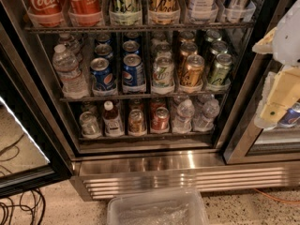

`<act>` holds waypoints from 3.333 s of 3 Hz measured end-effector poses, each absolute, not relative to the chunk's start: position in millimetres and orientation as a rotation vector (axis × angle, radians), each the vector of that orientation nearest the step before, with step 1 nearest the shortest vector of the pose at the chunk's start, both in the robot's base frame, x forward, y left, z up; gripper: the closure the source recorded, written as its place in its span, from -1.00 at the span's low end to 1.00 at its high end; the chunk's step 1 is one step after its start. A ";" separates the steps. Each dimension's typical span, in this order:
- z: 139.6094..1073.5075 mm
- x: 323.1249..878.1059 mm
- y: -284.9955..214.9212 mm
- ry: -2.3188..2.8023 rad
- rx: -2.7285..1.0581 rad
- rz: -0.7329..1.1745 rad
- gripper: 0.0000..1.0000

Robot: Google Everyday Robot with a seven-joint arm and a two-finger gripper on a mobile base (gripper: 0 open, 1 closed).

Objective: Pick coke can from bottom shelf of fridge

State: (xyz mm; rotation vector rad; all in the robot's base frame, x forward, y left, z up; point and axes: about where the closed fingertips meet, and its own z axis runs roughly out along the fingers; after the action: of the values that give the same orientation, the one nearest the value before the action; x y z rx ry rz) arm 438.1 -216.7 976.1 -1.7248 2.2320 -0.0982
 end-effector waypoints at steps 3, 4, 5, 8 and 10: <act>907.6 458.4 -164.1 2.238 -1.517 0.169 -1.00; 905.9 470.1 -155.9 2.201 -1.469 0.162 -1.00; 906.1 470.2 -155.8 2.200 -1.469 0.162 -1.00; 856.4 465.0 -59.1 2.096 -1.350 0.389 -1.00; 841.1 488.3 -26.5 2.056 -1.159 0.394 -1.00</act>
Offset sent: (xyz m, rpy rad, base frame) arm 0.0348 0.0488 -0.0505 0.2063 -0.0160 -0.0477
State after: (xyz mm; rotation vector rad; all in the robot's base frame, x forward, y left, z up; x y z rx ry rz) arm 488.3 -26.5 841.1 -1.1589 2.0564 0.3945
